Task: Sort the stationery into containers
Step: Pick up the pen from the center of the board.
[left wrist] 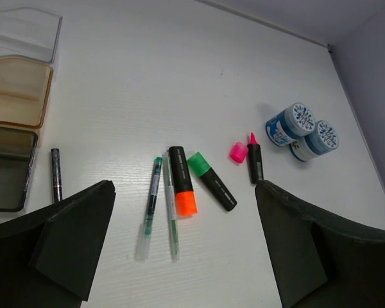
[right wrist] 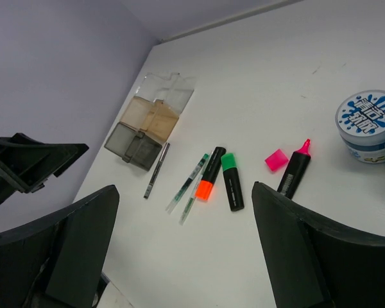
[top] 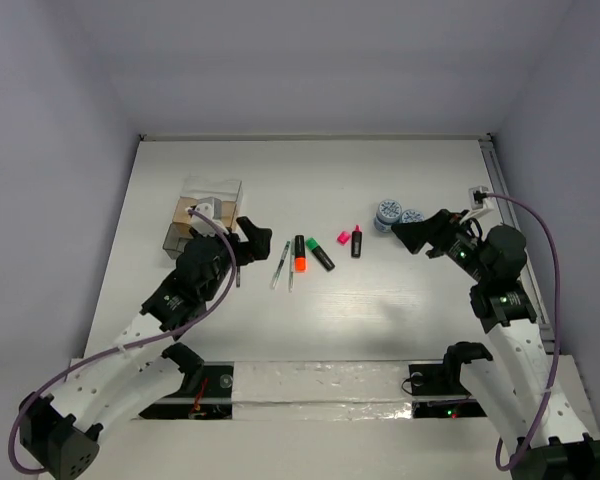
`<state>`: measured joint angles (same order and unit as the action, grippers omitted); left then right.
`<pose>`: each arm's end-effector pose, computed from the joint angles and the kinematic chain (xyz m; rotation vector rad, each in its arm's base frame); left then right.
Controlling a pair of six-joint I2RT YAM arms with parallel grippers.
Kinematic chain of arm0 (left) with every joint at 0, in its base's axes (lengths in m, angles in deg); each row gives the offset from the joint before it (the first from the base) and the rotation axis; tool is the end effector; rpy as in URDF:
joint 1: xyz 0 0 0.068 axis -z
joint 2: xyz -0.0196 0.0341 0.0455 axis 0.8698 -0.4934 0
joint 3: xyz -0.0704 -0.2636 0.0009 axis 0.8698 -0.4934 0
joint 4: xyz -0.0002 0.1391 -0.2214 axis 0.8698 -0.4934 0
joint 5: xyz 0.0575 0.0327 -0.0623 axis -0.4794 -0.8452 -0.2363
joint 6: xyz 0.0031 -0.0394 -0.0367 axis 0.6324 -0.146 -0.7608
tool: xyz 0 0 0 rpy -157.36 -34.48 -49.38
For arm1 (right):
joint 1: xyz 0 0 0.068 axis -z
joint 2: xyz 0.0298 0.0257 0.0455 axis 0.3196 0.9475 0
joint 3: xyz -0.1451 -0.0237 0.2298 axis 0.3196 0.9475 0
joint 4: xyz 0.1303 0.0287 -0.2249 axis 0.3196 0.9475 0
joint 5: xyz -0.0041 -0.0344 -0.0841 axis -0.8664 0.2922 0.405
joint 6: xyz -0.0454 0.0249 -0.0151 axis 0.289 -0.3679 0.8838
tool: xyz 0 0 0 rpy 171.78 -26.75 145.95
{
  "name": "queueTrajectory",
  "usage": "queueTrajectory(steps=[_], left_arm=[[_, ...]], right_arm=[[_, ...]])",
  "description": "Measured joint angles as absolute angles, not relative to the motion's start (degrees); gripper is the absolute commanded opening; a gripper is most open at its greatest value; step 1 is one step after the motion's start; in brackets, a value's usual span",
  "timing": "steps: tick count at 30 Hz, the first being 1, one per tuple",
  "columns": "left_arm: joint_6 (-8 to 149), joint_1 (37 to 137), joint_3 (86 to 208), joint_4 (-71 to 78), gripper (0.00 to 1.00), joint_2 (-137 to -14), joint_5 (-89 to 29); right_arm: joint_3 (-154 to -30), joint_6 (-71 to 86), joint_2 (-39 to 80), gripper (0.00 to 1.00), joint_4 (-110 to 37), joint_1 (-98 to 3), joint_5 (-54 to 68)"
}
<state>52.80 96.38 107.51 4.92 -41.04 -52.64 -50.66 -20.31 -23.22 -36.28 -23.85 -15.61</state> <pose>0.1515 -0.0991 0.3006 -0.0940 1.6939 -0.6568 0.1600 0.0327 0.3141 0.0104 1.7162 0.9552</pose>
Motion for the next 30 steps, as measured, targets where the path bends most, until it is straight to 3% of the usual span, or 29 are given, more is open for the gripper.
queueTrajectory(steps=[13,23,30], left_arm=[[50.42,96.40,107.53,-1.63,0.90,-45.50,-59.07],[47.45,96.40,109.13,-7.47,0.90,-60.71,-67.50],[47.75,96.34,111.51,-6.38,0.72,-69.56,-70.24]], right_arm=[[-50.60,-20.31,-21.91,0.98,-38.40,-24.01,-15.63],[-49.96,-20.29,-21.39,1.00,-39.14,-24.40,-15.59],[-49.92,-20.25,-21.41,1.00,-39.21,-24.70,-15.59]])
